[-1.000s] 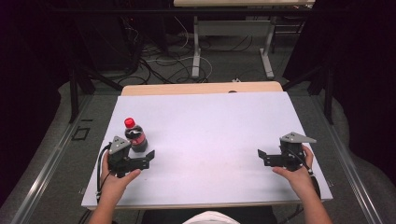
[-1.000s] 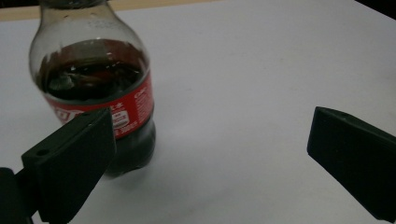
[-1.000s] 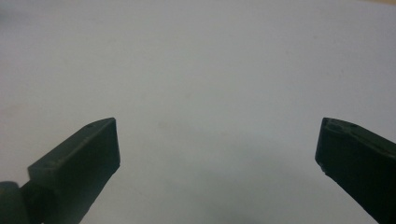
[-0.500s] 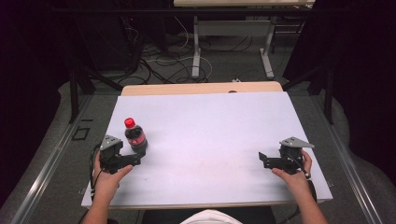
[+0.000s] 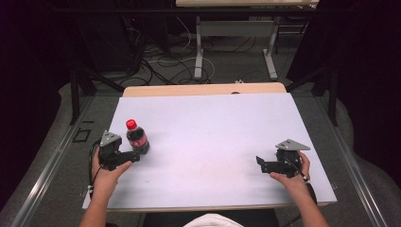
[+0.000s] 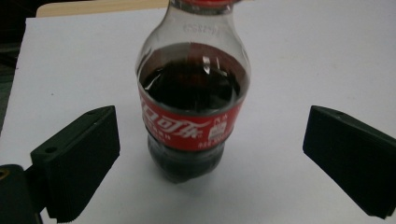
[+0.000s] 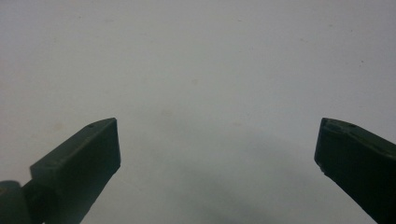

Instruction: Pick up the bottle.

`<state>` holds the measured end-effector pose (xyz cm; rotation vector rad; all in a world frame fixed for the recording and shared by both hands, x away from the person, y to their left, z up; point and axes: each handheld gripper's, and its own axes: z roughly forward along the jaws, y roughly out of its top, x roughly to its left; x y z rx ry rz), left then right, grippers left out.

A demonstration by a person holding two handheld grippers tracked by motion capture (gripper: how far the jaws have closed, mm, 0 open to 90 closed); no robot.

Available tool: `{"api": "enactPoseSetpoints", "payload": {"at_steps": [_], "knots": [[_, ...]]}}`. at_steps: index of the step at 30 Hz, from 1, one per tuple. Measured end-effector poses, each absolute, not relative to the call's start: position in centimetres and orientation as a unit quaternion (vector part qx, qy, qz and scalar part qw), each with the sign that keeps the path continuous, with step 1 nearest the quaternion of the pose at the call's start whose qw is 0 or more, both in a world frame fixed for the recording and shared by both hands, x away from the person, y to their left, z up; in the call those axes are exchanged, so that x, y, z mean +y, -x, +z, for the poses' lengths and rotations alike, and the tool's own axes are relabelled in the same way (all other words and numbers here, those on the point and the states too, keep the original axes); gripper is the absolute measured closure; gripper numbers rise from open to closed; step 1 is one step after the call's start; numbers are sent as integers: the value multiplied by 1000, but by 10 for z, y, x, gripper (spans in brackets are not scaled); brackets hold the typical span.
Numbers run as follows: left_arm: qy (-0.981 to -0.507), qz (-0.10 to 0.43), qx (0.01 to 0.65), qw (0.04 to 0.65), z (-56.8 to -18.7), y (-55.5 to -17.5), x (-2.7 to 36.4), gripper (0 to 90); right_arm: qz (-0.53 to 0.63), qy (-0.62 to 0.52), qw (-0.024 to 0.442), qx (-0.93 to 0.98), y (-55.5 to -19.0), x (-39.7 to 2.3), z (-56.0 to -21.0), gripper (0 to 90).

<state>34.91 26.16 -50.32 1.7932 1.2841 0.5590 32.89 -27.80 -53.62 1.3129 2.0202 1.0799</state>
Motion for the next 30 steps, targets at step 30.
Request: {"api": "enactPoseSetpoints", "payload": {"at_steps": [30], "knots": [[-719,210,526,402,-524,-382,258,264,415,-498,225,727,-331,-277,-540,9]]}}
